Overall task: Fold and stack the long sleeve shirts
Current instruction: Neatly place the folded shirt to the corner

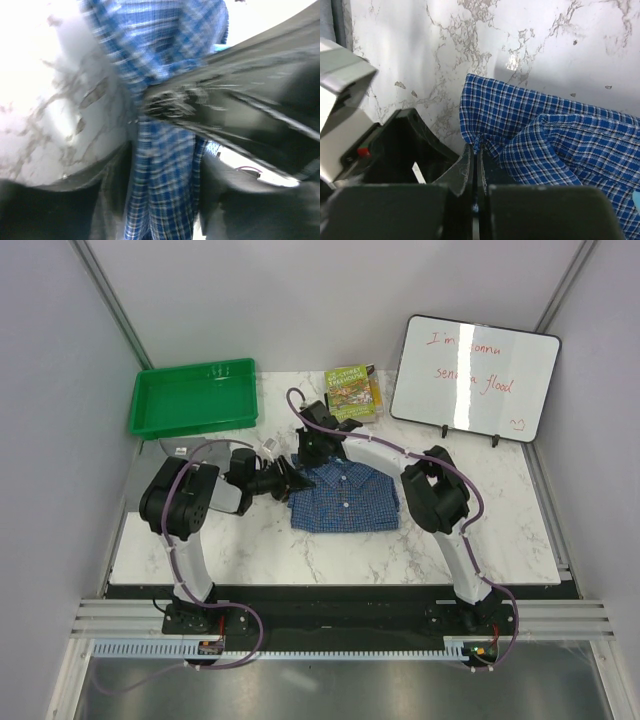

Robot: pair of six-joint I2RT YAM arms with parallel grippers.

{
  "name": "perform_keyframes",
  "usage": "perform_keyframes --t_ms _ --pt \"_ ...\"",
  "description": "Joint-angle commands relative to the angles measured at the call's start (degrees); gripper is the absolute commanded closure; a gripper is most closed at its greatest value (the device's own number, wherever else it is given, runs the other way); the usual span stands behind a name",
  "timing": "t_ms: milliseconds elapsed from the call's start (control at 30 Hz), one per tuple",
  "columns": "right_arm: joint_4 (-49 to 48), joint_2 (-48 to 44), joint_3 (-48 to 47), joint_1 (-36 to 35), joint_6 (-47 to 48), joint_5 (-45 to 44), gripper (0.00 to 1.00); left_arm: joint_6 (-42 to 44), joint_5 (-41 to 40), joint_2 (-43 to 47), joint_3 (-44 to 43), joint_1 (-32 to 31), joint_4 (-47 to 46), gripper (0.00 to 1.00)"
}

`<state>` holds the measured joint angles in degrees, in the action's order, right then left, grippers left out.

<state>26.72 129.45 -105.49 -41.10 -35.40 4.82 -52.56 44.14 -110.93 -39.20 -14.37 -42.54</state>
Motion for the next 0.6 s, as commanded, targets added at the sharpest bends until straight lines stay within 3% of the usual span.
perform_keyframes --t_ms 0,33,100,167,200,233,267,367,567 --pt "-1.94 -4.46 -2.0 0.32 -1.17 0.98 0.98 1.13 -1.95 1.14 0.44 -0.13 7.0 0.62" --pt "-2.02 -4.38 -2.0 0.58 -1.17 0.98 0.94 3.23 -2.3 2.2 0.01 0.04 10.08 0.81" --pt "-1.93 -4.82 -2.26 0.94 -0.82 1.16 0.8 6.05 -2.92 5.97 -1.22 0.48 21.19 0.98" --pt "-2.02 -5.17 -2.78 1.72 0.32 1.24 0.61 12.71 -4.23 8.09 -4.82 1.19 30.37 0.98" --pt "-1.94 -5.78 -3.05 1.99 0.76 1.33 0.52 15.18 -5.02 9.41 -6.66 1.45 40.94 0.98" --pt "-2.02 -6.13 -3.23 2.6 1.2 1.33 0.42 20.51 -6.16 10.03 -10.16 1.8 45.83 0.98" --pt "-1.94 -6.57 -3.92 2.95 2.25 1.33 0.27 23.17 -7.22 10.65 -11.93 1.89 50.93 0.98" --pt "-1.93 -8.5 -5.07 4.19 5.58 0.9 0.02 32.05 -10.64 11.79 -18.87 2.94 65.62 0.98" --pt "-1.85 -13.43 -2.97 6.29 13.86 -0.86 0.02 46.39 -21.45 13.38 -33.46 4.7 86.62 0.98"
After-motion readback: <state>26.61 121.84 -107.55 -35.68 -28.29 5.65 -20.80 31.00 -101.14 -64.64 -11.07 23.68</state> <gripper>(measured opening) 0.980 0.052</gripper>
